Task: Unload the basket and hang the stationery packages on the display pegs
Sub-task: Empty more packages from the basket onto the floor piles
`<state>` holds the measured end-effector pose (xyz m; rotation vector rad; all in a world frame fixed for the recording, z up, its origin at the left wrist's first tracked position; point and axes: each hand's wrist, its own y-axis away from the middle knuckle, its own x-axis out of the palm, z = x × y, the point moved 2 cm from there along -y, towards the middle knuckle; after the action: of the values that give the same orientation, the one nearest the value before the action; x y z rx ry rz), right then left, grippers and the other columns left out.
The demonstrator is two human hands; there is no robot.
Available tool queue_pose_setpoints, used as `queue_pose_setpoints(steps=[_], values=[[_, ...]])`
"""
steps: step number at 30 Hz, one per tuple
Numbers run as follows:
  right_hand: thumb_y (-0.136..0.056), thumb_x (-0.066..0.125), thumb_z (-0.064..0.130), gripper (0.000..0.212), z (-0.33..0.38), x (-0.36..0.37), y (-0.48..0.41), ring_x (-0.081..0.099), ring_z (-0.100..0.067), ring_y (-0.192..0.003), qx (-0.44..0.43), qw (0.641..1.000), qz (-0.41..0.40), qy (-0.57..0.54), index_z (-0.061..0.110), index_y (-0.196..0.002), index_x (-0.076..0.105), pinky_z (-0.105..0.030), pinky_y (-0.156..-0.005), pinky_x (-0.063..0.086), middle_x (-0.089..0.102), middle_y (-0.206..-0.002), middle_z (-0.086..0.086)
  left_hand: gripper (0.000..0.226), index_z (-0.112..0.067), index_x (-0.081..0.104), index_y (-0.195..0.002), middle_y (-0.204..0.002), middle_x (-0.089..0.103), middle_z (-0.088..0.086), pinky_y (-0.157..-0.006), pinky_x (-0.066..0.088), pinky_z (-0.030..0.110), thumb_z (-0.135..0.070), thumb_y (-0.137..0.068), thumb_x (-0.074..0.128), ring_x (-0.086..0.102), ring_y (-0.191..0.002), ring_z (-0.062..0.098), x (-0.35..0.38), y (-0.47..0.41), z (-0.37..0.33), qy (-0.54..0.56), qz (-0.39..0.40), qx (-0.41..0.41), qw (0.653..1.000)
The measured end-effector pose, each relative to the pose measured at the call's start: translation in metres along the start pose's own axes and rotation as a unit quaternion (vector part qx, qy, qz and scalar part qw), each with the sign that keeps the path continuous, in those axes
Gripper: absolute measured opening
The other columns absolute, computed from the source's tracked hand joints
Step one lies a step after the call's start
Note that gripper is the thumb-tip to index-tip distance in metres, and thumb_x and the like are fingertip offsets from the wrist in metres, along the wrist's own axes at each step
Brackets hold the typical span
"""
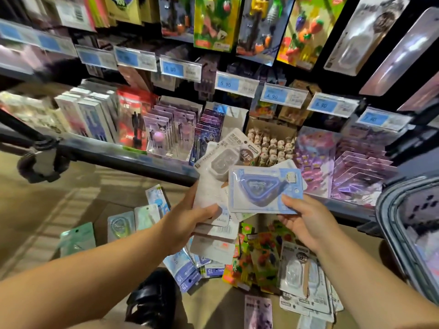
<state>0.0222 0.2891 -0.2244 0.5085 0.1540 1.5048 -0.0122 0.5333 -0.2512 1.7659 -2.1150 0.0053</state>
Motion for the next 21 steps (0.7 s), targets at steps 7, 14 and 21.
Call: queue_pose_setpoints(steps=[7, 14, 21], values=[[-0.094, 0.053, 0.002, 0.018, 0.006, -0.007, 0.008, 0.064, -0.014, -0.067, -0.005, 1.0, 0.001, 0.019, 0.015, -0.098, 0.064, -0.019, -0.05, 0.05, 0.075, -0.077, 0.001, 0.06, -0.041, 0.038, -0.132, -0.112, 0.068, 0.002, -0.063, 0.053, 0.017, 0.004, -0.095, 0.052, 0.07, -0.082, 0.006, 0.007, -0.004, 0.0, 0.005, 0.0, 0.01, 1.0], [-0.094, 0.05, 0.002, 0.02, 0.007, -0.016, 0.018, 0.065, -0.01, -0.063, -0.003, 0.999, 0.025, 0.022, 0.015, -0.102, 0.064, -0.018, -0.046, 0.046, 0.074, -0.079, 0.001, 0.068, -0.037, 0.036, -0.141, -0.114, 0.071, 0.01, -0.072, 0.057, 0.024, 0.003, -0.09, 0.058, 0.072, -0.094, 0.015, 0.005, 0.002, -0.002, 0.001, 0.035, 0.001, 0.999], [-0.095, 0.045, 0.003, 0.021, 0.007, -0.036, 0.027, 0.073, -0.017, -0.071, -0.007, 0.988, -0.003, -0.152, 0.011, -0.1, 0.065, -0.028, -0.058, 0.059, 0.075, -0.083, -0.006, 0.063, -0.029, 0.044, -0.134, -0.11, 0.073, 0.008, -0.074, 0.056, 0.029, -0.007, -0.078, 0.063, 0.071, -0.096, 0.025, 0.009, 0.008, 0.017, -0.02, 0.109, -0.085, 0.99]])
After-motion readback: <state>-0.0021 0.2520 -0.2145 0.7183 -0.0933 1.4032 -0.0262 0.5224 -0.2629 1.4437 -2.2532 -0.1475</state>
